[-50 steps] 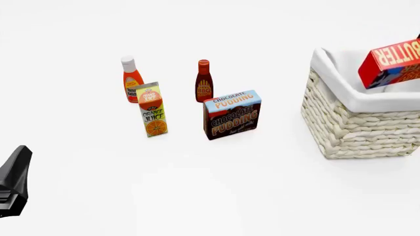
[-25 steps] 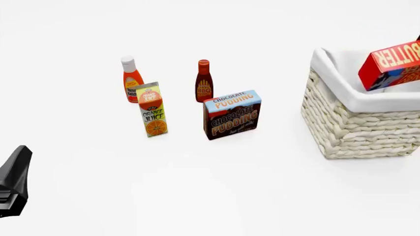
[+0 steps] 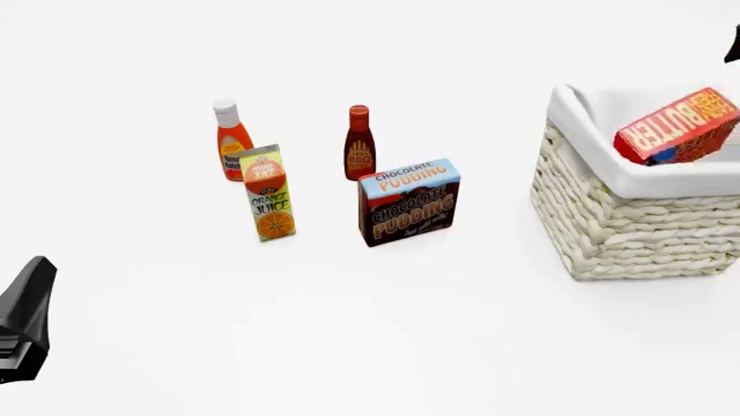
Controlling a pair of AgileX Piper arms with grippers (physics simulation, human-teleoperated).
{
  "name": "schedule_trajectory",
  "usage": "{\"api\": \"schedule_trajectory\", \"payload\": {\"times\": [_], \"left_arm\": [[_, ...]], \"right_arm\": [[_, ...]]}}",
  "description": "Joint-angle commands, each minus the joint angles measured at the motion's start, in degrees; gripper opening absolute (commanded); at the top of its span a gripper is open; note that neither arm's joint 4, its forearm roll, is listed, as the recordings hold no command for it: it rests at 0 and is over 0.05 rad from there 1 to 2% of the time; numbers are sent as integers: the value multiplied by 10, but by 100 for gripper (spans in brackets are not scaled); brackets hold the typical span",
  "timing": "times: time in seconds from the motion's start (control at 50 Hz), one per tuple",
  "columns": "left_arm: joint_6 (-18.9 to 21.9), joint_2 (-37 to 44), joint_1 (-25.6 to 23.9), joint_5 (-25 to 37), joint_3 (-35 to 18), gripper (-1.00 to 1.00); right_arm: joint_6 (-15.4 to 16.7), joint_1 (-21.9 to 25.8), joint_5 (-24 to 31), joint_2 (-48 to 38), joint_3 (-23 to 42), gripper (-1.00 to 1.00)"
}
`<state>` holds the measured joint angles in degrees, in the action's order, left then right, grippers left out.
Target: Pick the butter and place it in the basket.
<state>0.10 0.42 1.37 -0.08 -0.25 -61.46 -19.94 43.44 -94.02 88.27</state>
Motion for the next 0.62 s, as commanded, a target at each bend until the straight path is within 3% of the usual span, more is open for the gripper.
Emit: {"api": "schedule_trajectory", "payload": {"times": [0.02, 0.62], "left_arm": [[0, 0, 0, 0, 0, 100], [0, 0, 0, 0, 0, 100]], "right_arm": [[-22, 21, -6, -17, 35, 100], [-29, 38, -9, -31, 58, 100]]}}
